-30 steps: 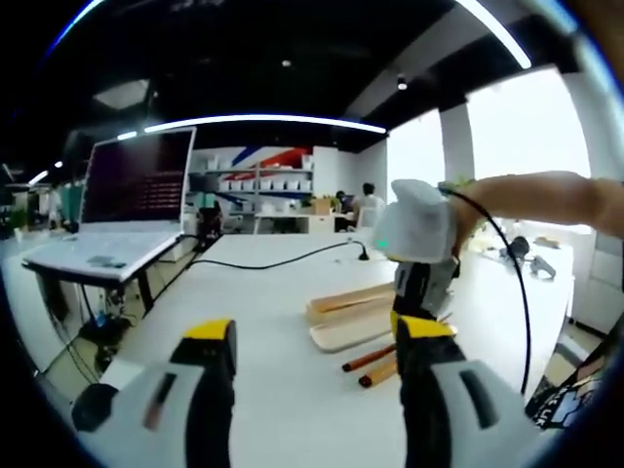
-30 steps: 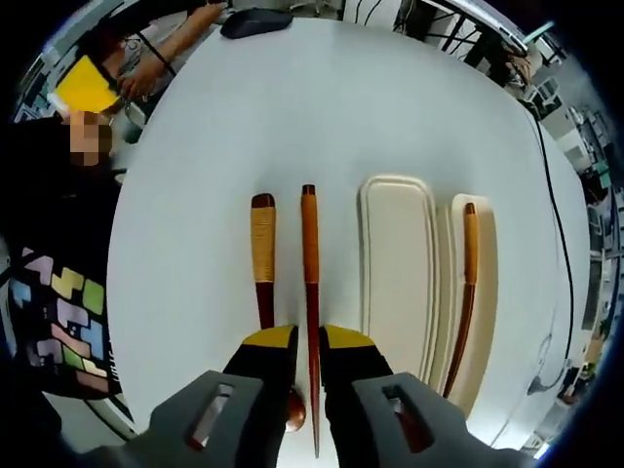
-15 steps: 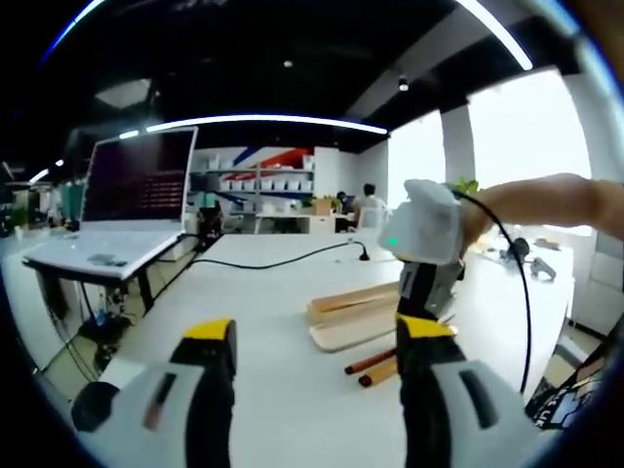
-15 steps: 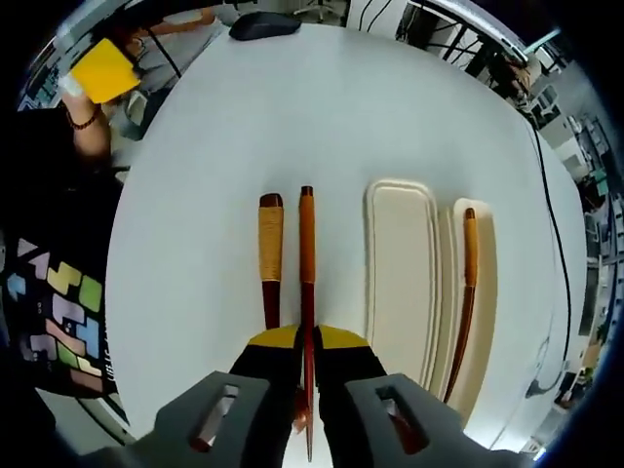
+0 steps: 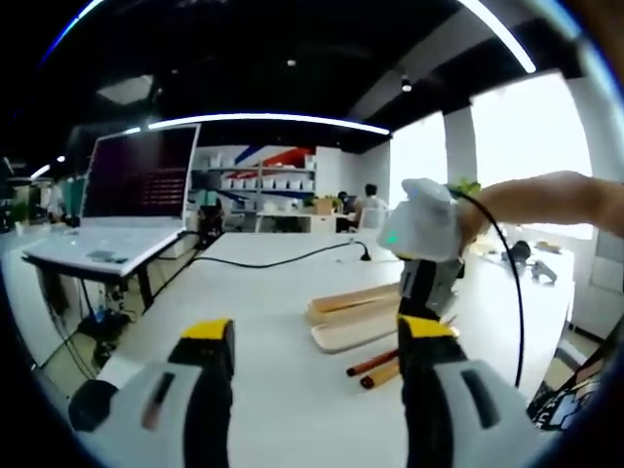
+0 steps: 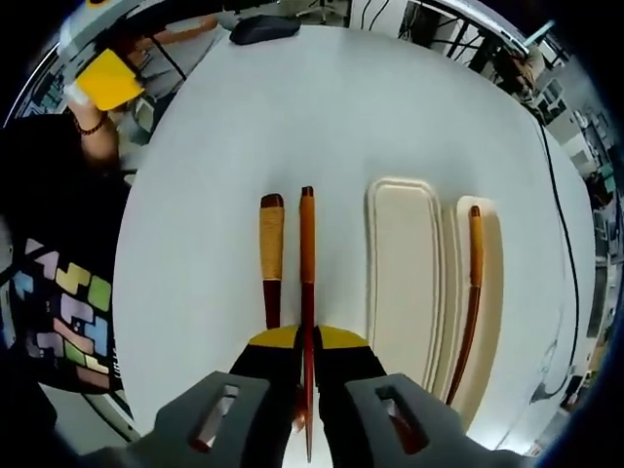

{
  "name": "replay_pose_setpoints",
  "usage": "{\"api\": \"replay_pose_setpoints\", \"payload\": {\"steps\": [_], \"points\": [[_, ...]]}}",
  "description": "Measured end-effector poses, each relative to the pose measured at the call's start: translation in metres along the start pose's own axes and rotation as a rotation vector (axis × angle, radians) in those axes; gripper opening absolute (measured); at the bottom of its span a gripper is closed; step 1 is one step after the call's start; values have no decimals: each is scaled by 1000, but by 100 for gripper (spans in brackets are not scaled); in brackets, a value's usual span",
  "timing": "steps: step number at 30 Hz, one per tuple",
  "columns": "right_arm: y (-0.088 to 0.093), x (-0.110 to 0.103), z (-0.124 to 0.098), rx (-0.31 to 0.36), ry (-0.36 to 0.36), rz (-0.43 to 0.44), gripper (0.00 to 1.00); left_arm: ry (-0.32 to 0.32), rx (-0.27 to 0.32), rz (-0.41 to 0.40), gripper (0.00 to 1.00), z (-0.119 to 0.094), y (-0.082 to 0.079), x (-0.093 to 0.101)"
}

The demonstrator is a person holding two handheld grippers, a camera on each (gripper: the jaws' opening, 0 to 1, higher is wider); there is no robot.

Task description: Arrange the utensils inside the cutlery case until each visible utensil rests in its matching compartment.

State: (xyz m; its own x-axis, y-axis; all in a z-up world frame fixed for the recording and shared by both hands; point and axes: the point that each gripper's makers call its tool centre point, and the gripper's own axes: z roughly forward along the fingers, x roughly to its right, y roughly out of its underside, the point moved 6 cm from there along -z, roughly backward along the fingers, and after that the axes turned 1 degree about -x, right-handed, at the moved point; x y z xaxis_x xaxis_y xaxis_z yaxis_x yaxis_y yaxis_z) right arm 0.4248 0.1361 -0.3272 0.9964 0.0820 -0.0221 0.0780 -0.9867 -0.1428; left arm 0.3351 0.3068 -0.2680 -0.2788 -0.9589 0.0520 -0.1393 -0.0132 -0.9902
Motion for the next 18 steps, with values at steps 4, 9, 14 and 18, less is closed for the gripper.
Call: {"api": "replay_pose_setpoints", "payload": {"steps": [4, 9, 14, 18], "points": [[-1, 0, -14, 17, -6, 23, 2, 11, 6, -5, 72, -1, -1, 0], [2, 2, -41, 6, 28, 23, 2, -15, -3, 27, 78, -1, 0, -4], [1, 8, -63, 34, 66, 4, 2, 7, 6, 19, 78, -2, -2, 0], [2, 15, -76, 46, 100, -8, 2, 10, 5, 20, 78, -2, -1, 1]]}}
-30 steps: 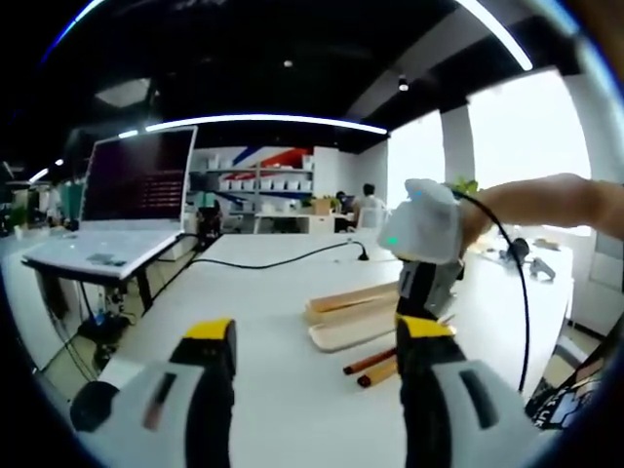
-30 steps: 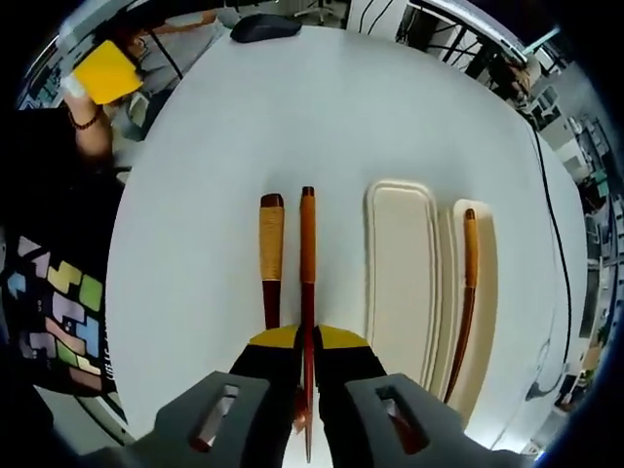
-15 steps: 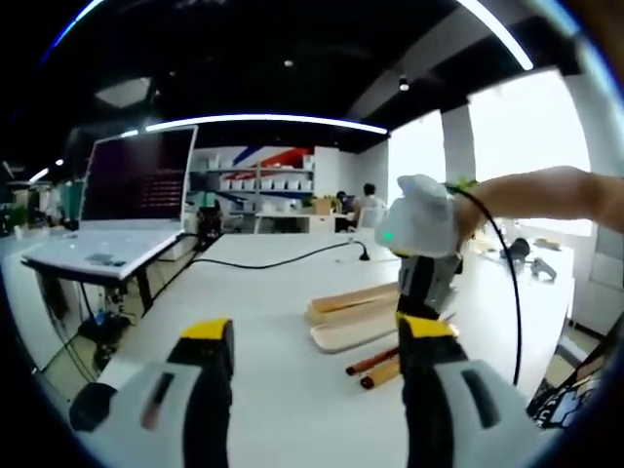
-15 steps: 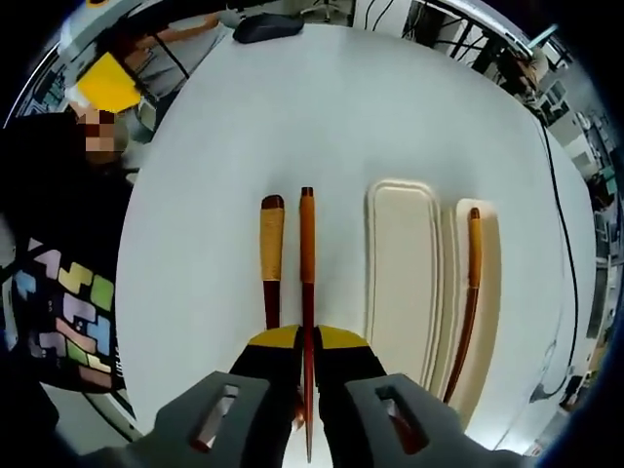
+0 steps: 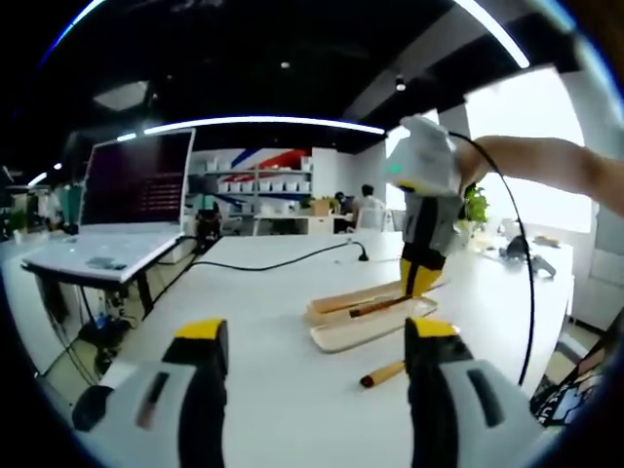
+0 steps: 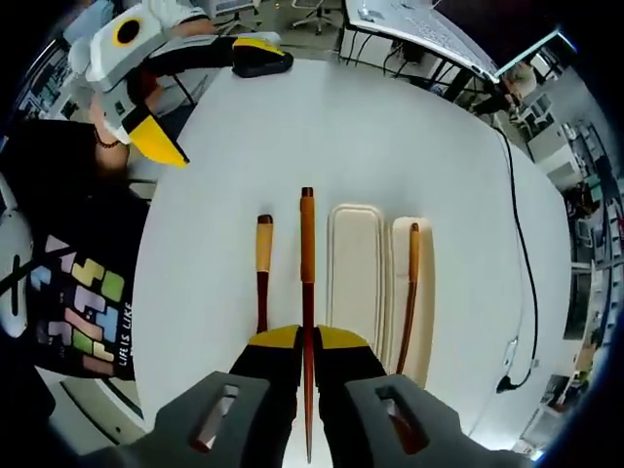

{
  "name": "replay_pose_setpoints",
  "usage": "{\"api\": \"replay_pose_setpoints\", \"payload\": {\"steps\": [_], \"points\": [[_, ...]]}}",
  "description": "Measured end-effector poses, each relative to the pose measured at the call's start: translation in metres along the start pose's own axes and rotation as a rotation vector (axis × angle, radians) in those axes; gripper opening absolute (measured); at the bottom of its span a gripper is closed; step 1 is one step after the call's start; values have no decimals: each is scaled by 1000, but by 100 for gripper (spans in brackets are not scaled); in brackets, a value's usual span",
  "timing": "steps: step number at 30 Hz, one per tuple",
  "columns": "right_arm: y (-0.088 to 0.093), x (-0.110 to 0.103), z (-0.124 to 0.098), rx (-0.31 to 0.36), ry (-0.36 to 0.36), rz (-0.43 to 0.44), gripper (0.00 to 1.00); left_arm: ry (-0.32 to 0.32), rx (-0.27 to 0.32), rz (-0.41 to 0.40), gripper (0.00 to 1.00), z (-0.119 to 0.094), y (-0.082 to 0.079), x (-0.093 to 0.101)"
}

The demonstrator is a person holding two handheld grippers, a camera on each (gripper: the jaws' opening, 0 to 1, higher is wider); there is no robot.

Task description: Arrange the utensils inside the cutlery case until each visible utensil rests in its matching compartment.

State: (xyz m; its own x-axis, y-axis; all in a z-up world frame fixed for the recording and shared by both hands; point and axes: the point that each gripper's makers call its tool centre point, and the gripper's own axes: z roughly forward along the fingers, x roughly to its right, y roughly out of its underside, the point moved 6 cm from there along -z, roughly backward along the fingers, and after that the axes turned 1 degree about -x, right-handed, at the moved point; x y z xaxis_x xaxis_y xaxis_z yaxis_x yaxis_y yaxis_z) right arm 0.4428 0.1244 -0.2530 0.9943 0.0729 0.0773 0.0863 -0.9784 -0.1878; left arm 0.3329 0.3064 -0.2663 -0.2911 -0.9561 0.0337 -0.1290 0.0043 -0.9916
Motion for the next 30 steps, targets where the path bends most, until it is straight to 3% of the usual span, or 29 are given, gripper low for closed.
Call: {"api": "replay_pose_setpoints", "payload": {"steps": [4, 18, 25, 30], "points": [[-4, 14, -6, 32, 84, -38, 2, 1, 5, -6, 77, 0, 0, 0], [2, 40, 1, 6, 142, -42, 2, 33, 5, -20, 77, 5, 1, 5], [2, 53, 4, 12, 206, -73, 3, 71, 24, -37, 77, 6, -1, 9], [4, 61, 11, 4, 215, -45, 3, 74, 21, -35, 77, 5, 0, 10]]}}
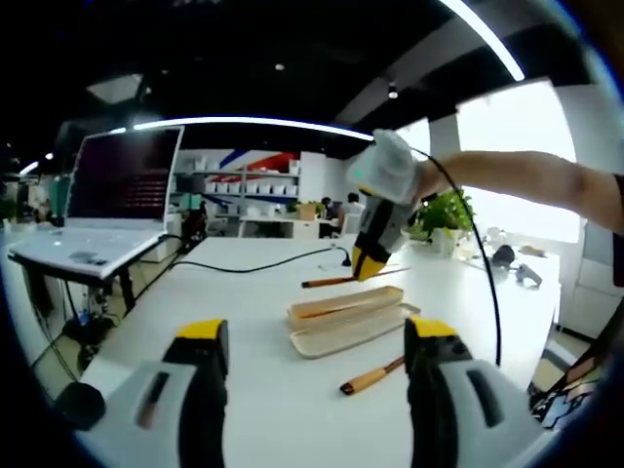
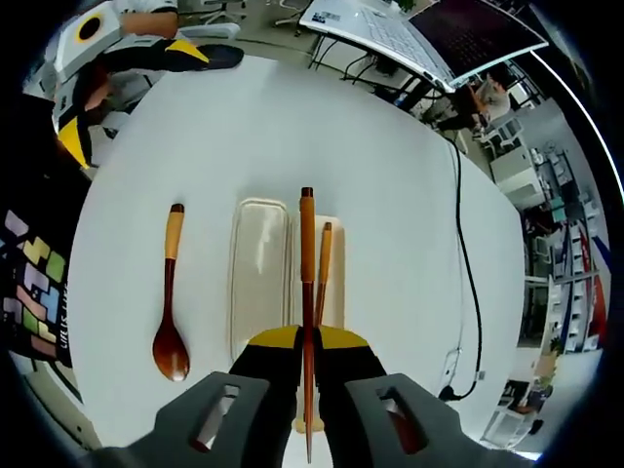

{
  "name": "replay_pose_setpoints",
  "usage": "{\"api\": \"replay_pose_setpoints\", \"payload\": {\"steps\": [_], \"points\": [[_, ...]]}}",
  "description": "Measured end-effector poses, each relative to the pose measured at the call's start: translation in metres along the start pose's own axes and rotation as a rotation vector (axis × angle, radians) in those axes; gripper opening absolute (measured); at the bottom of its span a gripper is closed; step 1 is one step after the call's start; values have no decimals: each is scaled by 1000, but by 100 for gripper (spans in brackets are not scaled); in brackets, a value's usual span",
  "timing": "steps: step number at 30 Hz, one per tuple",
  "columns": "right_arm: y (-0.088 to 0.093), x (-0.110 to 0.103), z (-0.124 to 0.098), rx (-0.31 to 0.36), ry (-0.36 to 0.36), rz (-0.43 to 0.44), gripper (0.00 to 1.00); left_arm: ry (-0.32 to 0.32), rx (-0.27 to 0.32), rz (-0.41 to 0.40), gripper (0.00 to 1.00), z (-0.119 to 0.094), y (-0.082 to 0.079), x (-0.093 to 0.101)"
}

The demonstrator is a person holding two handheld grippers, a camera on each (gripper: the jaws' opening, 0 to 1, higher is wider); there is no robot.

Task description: Arrange the utensils inside the cutlery case until each visible utensil rests in its matching compartment.

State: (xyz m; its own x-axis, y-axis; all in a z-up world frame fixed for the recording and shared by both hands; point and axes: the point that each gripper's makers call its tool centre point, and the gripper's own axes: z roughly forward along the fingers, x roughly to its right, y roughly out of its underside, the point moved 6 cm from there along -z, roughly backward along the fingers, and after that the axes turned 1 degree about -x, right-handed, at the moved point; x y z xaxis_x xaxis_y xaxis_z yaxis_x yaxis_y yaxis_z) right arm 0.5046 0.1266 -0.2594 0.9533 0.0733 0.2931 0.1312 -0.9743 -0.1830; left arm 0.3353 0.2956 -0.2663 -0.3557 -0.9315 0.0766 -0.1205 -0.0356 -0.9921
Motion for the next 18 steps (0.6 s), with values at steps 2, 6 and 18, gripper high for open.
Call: {"api": "replay_pose_setpoints", "payload": {"steps": [2, 6, 18], "points": [[-1, 11, 5, -3, 8, 4, 3, -3, 0, -1, 77, 0, 0, 0], [2, 15, 14, -2, 16, 16, 3, -3, -8, 11, 77, 2, 1, 1], [13, 7, 37, -19, -5, 38, 3, 10, -26, 13, 77, 7, 7, 4]]}}
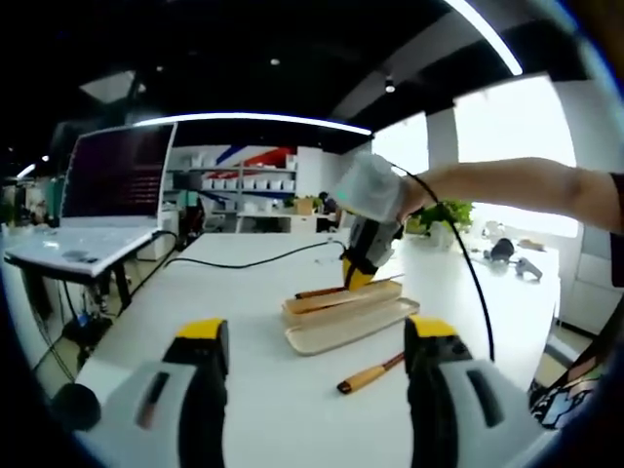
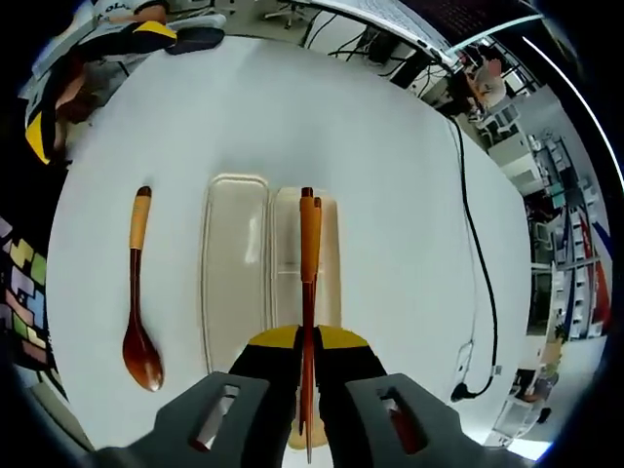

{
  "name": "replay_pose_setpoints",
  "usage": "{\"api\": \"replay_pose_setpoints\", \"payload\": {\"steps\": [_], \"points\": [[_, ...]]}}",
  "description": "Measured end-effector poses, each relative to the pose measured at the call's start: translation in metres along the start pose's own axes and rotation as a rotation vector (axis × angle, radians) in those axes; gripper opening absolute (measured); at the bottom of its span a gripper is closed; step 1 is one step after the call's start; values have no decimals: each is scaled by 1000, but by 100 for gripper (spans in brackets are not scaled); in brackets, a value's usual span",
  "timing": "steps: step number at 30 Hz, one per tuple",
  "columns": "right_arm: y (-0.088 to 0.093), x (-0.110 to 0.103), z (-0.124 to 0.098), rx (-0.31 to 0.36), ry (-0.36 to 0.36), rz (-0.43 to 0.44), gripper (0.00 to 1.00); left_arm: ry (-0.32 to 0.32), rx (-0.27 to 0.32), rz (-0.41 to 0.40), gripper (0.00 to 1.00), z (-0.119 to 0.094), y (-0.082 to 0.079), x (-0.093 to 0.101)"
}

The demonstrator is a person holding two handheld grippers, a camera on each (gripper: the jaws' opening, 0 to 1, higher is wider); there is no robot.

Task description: Arrange the utensils inside the cutlery case until each visible utensil rests in its matching compartment.

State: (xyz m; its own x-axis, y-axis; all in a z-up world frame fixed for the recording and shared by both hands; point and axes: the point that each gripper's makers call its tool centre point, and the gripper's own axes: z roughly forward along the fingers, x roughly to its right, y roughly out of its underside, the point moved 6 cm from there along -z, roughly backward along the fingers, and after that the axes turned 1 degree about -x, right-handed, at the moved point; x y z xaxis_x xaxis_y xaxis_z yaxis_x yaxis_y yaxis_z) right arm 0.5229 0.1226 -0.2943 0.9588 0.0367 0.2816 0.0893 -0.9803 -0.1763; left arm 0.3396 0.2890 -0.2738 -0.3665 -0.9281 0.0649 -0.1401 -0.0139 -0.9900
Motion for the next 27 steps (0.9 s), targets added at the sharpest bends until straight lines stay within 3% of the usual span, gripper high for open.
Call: {"api": "replay_pose_setpoints", "payload": {"steps": [11, 27], "points": [[-3, -3, 13, -4, -29, -21, 3, 38, 19, 21, 78, 2, -2, 9], [-3, -2, 21, 6, -46, -8, 3, 14, 0, 30, 77, 5, 0, 4]]}}
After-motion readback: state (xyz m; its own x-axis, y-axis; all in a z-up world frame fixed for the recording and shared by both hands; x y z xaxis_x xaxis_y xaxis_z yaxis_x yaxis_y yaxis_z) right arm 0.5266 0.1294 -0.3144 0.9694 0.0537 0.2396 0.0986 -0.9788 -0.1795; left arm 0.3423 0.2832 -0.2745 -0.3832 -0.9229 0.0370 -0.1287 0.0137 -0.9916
